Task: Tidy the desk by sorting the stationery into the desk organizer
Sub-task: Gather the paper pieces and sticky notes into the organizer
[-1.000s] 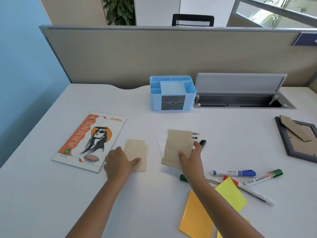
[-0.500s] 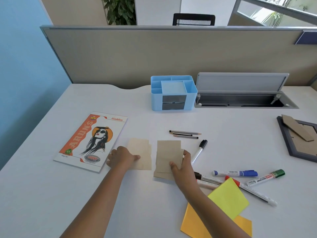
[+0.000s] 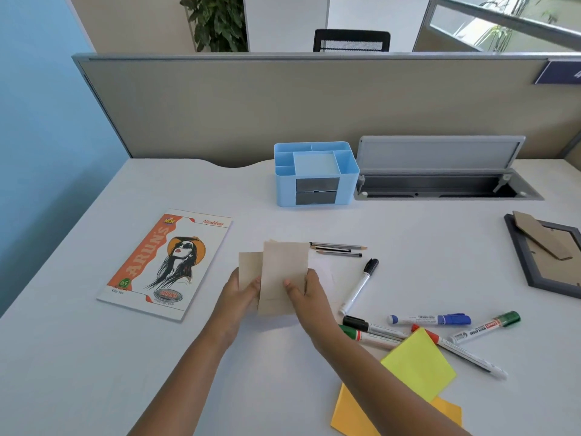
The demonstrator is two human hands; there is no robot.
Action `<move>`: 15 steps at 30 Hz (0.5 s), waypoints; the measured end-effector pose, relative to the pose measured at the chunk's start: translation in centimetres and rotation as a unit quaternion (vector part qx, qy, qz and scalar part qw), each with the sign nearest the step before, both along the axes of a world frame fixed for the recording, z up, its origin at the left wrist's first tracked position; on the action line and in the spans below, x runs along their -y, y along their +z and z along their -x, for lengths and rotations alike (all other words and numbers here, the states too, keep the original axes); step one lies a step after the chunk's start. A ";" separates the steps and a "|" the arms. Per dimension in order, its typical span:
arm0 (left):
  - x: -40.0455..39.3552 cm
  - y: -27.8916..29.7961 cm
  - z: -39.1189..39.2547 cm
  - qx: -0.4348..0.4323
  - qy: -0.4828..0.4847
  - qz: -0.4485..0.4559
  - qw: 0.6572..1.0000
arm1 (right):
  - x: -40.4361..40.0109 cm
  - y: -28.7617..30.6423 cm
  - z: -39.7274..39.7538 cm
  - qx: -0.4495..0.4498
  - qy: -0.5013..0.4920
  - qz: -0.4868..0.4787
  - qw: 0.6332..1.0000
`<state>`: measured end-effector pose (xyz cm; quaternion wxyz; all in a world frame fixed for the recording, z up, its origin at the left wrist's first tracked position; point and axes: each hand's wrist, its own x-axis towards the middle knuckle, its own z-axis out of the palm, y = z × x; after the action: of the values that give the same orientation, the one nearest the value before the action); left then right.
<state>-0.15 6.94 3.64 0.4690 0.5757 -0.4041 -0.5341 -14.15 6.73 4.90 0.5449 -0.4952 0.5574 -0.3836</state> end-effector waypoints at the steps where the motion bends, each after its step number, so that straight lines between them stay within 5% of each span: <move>1: -0.2 0.1 0.2 -0.016 0.004 0.009 1.000 | 0.0 0.3 -0.2 0.019 -0.010 0.003 1.000; 4: -0.6 0.5 1.0 -0.012 0.036 0.042 0.998 | 0.1 0.3 -0.8 0.030 -0.026 0.043 0.998; 7: -0.6 0.8 1.9 0.109 0.061 0.083 0.989 | 0.2 -0.2 -0.9 0.022 -0.006 0.097 0.995; 15: -1.2 -2.3 1.5 0.179 0.020 0.109 0.978 | -0.4 -4.0 0.1 -0.153 0.073 0.203 0.965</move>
<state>-1.64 8.11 1.31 0.4591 0.6156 -0.5258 -0.3657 -14.22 7.08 0.91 0.3681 -0.6872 0.5070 -0.3677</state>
